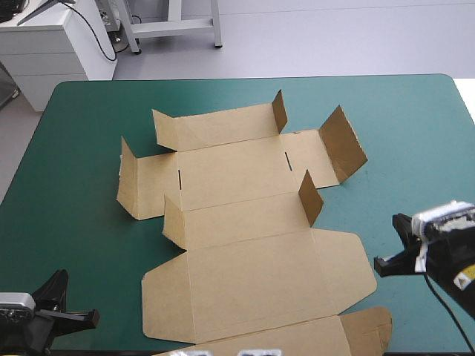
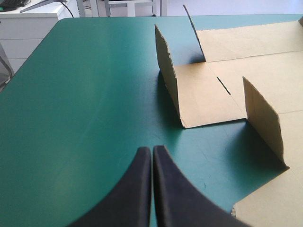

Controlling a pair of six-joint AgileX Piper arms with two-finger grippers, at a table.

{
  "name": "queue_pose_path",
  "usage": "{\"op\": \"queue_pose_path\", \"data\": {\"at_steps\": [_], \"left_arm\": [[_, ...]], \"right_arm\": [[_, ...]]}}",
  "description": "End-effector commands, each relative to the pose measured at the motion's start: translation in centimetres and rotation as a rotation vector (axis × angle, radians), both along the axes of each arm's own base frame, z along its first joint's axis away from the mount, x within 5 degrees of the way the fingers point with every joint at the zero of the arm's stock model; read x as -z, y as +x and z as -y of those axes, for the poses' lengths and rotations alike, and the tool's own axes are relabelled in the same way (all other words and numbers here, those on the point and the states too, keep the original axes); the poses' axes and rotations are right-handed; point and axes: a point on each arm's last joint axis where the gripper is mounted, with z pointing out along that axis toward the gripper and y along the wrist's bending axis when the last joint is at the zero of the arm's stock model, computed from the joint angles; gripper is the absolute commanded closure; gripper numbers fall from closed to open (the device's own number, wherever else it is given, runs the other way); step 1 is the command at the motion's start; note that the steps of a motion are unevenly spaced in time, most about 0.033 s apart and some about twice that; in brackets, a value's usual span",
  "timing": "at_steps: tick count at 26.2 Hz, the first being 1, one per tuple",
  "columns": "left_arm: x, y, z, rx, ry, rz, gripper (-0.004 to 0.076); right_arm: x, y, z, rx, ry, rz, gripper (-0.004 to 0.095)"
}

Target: Fold the box

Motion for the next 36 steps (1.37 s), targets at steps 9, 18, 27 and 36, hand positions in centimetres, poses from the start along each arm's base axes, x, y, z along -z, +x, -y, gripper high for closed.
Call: {"op": "queue_pose_path", "data": {"at_steps": [9,18,27,36], "left_arm": [[-1.3,-0.2,0.1,0.008,-0.022,0.103,0.0731],[-1.3,-0.2,0.1,0.008,-0.022,0.103,0.0731],[-1.3,-0.2,0.1,0.008,-0.022,0.103,0.0731],[-1.3,-0.2,0.1,0.008,-0.022,0.103,0.0731]], "right_arm": [[-4.0,9.8,-2.7,-0.166,-0.011,-0.336,0.0927],[-2.4,15.6,-4.2,-0.216,0.038,-0.459,0.0925],[2.8,20.2,-4.9,-0.239,0.004,-0.641,0.0878],[3.8,22.4,-7.8,-0.297,-0.048,-0.664,0.0221]]}}
